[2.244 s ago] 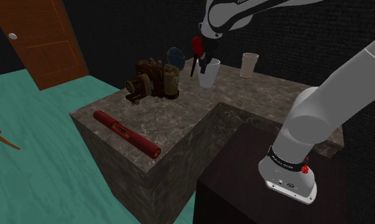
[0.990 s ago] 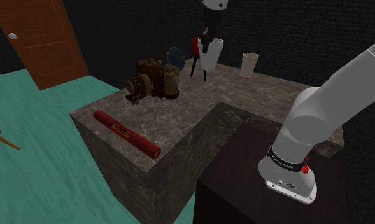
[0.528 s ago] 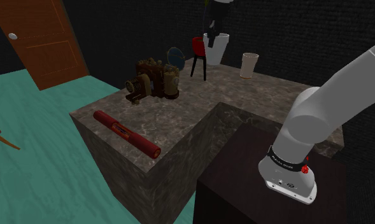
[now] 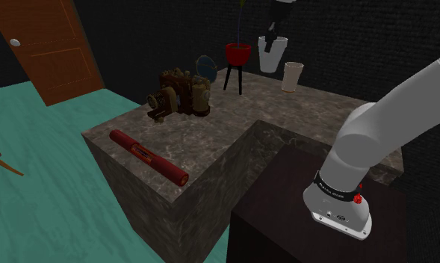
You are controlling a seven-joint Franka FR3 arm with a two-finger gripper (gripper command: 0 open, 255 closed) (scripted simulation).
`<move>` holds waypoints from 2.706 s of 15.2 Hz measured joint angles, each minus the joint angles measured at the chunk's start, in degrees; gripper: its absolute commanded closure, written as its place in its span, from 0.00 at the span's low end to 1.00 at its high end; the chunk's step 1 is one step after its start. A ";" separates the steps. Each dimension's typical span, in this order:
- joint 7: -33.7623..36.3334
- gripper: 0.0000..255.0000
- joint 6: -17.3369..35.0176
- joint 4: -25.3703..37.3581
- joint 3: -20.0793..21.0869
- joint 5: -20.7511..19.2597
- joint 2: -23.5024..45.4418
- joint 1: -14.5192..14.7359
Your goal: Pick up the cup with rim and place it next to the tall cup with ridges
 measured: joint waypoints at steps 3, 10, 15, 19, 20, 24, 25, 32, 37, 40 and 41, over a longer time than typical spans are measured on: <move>-4.31 1.00 0.28 0.60 -3.42 -0.58 0.56 -1.17; -14.79 1.00 -0.69 5.50 -11.75 -0.77 3.86 -3.14; -22.98 1.00 -1.18 10.17 -18.33 0.54 7.95 -4.07; -30.46 1.00 -2.09 15.85 -24.51 3.64 13.50 -4.43; -32.54 1.00 -2.13 17.38 -26.19 4.94 15.44 -4.50; -41.00 1.00 -3.79 23.95 -32.35 11.09 23.28 -5.92; -43.98 1.00 -4.93 26.71 -34.23 13.80 26.46 -7.02; -47.59 1.00 -0.64 23.41 -35.44 15.98 28.59 -8.17; -48.16 1.00 3.16 19.52 -35.42 16.06 28.49 -8.13; -48.65 1.00 5.44 17.42 -35.41 16.51 28.88 -8.15; -48.65 1.00 6.20 16.60 -35.37 16.45 28.77 -8.09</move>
